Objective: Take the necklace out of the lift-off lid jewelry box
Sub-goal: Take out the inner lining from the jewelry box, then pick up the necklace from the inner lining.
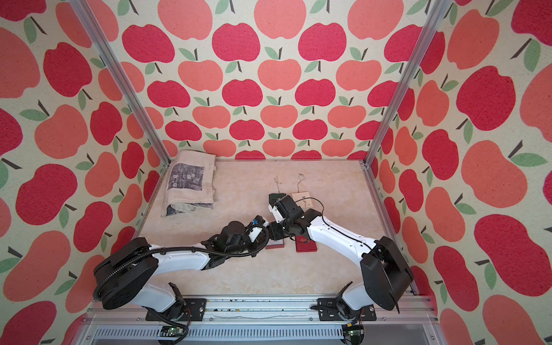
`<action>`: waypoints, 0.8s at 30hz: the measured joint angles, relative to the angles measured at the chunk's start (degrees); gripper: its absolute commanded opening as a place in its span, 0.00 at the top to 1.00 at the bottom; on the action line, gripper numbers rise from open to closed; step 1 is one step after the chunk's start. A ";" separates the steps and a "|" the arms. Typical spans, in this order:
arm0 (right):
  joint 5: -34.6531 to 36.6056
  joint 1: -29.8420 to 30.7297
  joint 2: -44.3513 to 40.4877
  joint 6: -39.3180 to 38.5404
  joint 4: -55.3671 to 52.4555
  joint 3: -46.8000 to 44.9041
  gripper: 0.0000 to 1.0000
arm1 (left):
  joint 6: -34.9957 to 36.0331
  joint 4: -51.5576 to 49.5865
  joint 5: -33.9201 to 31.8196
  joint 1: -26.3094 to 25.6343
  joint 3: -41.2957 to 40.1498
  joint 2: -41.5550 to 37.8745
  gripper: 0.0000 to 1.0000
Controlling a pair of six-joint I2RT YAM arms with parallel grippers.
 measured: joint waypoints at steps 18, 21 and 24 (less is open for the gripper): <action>-1.62 0.00 2.73 -0.39 -0.02 -0.11 0.78 | 1.29 -2.16 -1.75 -0.68 -0.61 -0.50 1.00; -2.38 0.00 3.32 -0.68 0.04 -0.11 0.79 | 1.31 -2.27 -1.90 -0.68 -1.09 -0.83 1.00; -3.04 0.00 3.45 -0.92 0.13 -0.11 0.81 | 1.36 -2.69 -2.16 -0.81 -1.42 -1.49 1.00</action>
